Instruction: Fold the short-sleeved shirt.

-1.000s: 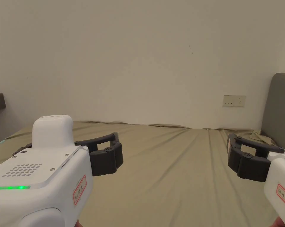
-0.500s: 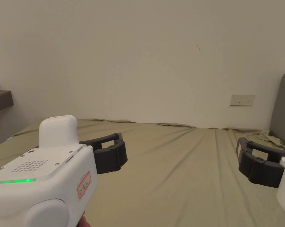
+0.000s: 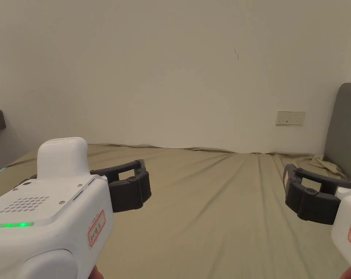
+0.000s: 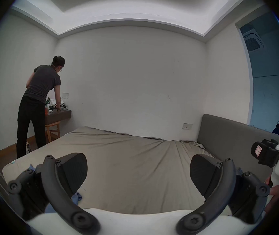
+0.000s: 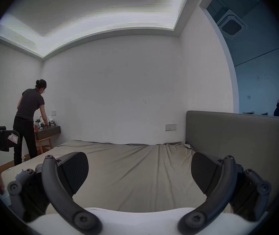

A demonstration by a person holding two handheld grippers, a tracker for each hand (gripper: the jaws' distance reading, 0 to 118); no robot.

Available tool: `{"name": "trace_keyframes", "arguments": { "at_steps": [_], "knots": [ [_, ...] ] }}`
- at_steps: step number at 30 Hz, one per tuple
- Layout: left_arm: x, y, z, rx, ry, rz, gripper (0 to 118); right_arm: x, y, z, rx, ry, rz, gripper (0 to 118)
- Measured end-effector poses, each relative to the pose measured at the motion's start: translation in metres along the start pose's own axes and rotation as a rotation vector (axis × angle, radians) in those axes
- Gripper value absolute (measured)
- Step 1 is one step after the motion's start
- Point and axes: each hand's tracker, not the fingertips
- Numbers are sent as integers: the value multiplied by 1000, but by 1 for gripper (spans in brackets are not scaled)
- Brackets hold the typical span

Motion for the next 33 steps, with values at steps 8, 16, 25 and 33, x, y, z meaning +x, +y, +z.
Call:
{"name": "trace_keyframes", "arguments": {
  "at_steps": [8,16,25,33],
  "knots": [
    [-4,1,0,-7,-2,51,118,1,1,0,3,-7,8,118],
    [-6,0,2,-20,8,58,118,3,0,3,11,-11,-6,118],
    [5,-4,6,14,-7,-55,118,0,2,3,-11,18,-18,118],
    [31,-15,6,23,-85,-188,0,-2,-8,4,-33,-13,19,5]
  ]
}}
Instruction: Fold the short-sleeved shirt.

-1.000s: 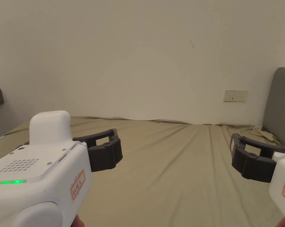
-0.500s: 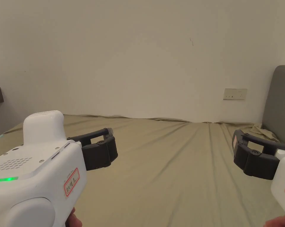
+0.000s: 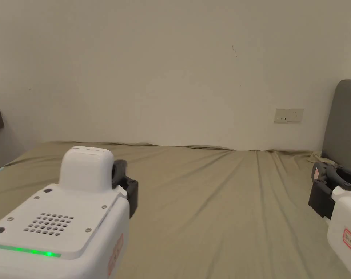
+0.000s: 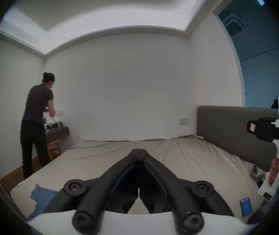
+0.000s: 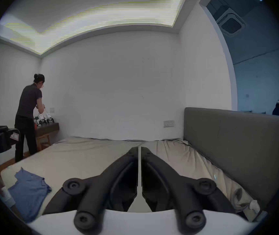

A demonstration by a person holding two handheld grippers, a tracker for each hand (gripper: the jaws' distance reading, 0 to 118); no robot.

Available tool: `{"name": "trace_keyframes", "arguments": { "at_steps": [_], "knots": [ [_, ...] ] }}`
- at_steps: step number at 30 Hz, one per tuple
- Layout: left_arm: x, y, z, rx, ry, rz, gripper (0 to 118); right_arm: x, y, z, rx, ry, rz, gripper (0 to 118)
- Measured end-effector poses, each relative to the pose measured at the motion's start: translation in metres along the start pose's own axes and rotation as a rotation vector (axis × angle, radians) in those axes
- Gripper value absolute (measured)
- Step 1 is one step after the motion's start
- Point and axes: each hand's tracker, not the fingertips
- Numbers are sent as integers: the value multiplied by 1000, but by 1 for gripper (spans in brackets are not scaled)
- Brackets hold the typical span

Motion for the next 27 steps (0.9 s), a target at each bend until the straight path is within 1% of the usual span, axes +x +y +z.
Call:
{"name": "trace_keyframes", "arguments": {
  "at_steps": [3,6,8,10,11,13,14,16,17,19,20,22,23,24,26,27],
  "knots": [
    [6,-4,-8,-61,-59,52,0,5,-5,4,-13,4,13,5],
    [2,-5,-13,-100,-77,107,0,12,-6,3,-24,8,11,5],
    [-15,-7,-9,-101,-69,149,0,11,-6,-5,-32,-3,7,5],
    [-33,-8,0,-96,-18,156,0,0,-5,-18,-35,17,2,5],
    [-47,-9,8,-95,32,138,0,-12,-5,-26,-47,58,-1,5],
    [-74,-11,26,-97,149,91,0,-47,-4,-39,-58,171,-3,5],
    [-89,-13,35,-101,213,74,0,-71,-4,-44,-55,240,-1,5],
    [-123,-17,58,-120,329,85,0,-121,-4,-47,-57,376,9,5],
    [-139,-20,69,-131,385,92,0,-149,-5,-47,-59,468,7,5],
    [-170,-27,90,-146,439,133,0,-195,-9,-39,-78,654,-13,5],
    [-184,-31,99,-152,471,157,0,-215,-12,-35,-101,755,-30,5],
    [-205,-42,109,-160,529,206,0,-245,-19,-30,-169,925,-67,5],
    [-214,-48,112,-162,542,224,0,-254,-22,-25,-192,949,-79,5],
    [-222,-55,112,-175,540,236,0,-262,-27,-21,-196,953,-83,5],
    [-234,-67,102,-207,522,257,0,-269,-34,-18,-184,931,-50,5],
    [-237,-75,94,-224,507,261,0,-272,-37,-17,-177,914,-11,5]
  ]
}}
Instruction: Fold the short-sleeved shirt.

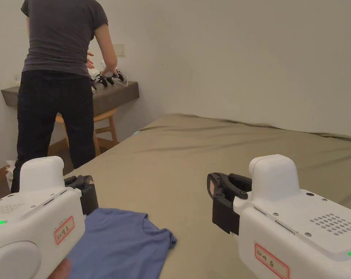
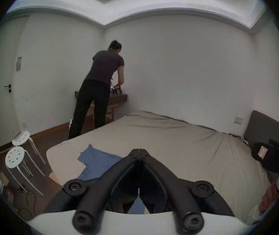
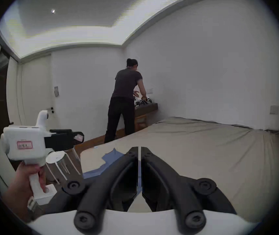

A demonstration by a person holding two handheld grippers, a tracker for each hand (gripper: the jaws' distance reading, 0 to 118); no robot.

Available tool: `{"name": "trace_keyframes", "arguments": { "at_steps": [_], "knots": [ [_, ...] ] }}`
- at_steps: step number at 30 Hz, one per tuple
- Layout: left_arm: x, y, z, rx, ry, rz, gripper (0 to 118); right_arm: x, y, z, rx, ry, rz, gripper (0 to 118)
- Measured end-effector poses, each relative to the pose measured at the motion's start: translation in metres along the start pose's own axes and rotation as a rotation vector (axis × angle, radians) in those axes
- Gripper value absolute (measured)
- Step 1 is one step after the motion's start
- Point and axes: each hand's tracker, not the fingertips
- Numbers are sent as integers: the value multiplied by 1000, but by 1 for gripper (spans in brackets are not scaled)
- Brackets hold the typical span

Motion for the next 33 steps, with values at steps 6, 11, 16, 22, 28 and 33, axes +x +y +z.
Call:
{"name": "trace_keyframes", "arguments": {
  "at_steps": [6,11,16,22,28,33],
  "knots": [
    [18,-52,-102,-176,-73,-140,0,17,-14,-13,-80,-80,33,5],
    [25,-122,-212,-446,-119,-108,26,36,-32,-20,-156,-134,49,5],
    [36,-193,-284,-704,-59,-201,94,58,-52,-26,-243,-160,57,5],
    [43,-218,-308,-683,27,-274,94,76,-66,-26,-279,-181,26,5],
    [23,-215,-318,-754,10,-115,79,85,-72,-23,-294,-206,14,5],
    [-8,-197,-306,-660,20,78,2,93,-69,-4,-258,-263,-7,5]
  ]
}}
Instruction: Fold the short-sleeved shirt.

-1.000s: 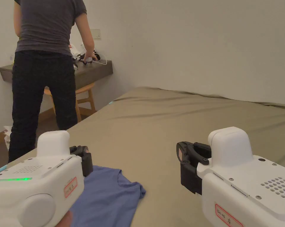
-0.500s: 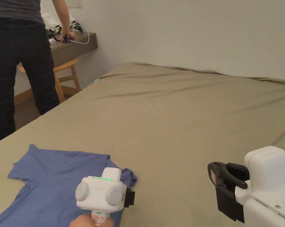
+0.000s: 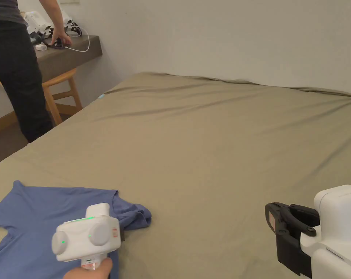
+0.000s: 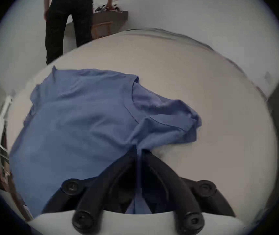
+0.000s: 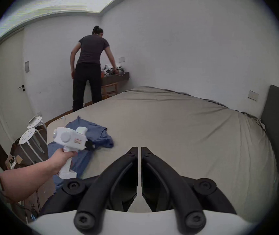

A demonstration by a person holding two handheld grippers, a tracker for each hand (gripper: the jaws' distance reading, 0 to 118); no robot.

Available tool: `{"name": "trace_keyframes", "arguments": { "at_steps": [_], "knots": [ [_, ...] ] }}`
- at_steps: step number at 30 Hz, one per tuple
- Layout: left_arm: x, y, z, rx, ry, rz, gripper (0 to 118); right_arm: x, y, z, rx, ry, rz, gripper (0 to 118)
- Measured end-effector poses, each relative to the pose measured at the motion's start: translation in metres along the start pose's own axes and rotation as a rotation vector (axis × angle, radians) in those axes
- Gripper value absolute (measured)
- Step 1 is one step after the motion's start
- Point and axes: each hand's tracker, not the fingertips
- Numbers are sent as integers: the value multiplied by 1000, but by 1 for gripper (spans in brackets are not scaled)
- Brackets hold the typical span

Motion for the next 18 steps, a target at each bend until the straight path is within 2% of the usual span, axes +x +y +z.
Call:
{"name": "trace_keyframes", "arguments": {
  "at_steps": [2,4,6,9,10,13,15,18],
  "knots": [
    [1,4,8,-31,-28,44,2,8,0,9,22,-30,-4,5],
    [18,9,20,10,46,-53,2,20,0,20,47,-70,-35,5],
    [38,14,37,44,70,-58,2,35,1,35,69,-97,-89,5],
    [85,24,59,67,-21,-57,2,60,1,65,107,-156,-114,5],
    [106,25,64,69,-62,-68,2,70,0,77,117,-198,-116,5],
    [203,6,76,51,-160,-251,2,101,-3,117,147,-318,-142,5],
    [277,-22,79,16,-238,-392,2,123,-6,146,152,-413,-158,5],
    [380,-81,89,-72,-418,-521,2,154,-15,196,174,-541,-171,5]
  ]
}}
